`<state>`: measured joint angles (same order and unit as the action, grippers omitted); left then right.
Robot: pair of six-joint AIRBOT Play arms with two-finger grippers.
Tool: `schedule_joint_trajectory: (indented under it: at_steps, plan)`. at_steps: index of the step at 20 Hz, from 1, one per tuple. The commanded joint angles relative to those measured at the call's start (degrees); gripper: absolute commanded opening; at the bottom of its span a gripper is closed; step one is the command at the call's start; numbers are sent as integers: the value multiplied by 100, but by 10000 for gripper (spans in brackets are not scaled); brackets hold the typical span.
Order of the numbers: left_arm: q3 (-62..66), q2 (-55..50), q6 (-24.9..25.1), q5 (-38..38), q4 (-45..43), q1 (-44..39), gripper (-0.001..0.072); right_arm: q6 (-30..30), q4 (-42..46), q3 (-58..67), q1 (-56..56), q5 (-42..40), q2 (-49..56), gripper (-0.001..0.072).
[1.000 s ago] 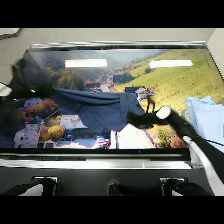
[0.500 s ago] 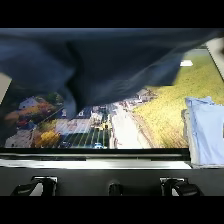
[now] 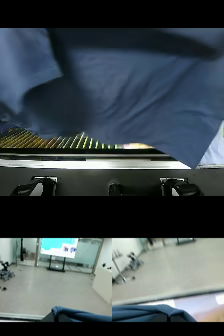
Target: Fold the shirts.
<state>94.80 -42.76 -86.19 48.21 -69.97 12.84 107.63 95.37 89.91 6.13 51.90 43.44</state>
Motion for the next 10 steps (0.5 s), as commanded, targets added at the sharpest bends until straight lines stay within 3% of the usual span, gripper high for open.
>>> schedule_joint_trajectory:
  at_steps: [1, 4, 7, 10]
  plan:
    - [9, -1296, -24, 337, -166, 4, 24, 216, 238, 17, -4, 767, 1287, 46]
    - [-17, -2975, 90, 785, -162, -131, 26, 396, 177, 11, -4, 1143, 2968, 46]
    - [-15, -4454, 85, 837, -131, -363, 25, 1047, -361, 13, -4, 446, 4509, 49]
    - [-15, -5370, 87, 916, 326, -595, 26, 1373, -1185, 13, -4, -101, 5327, 49]
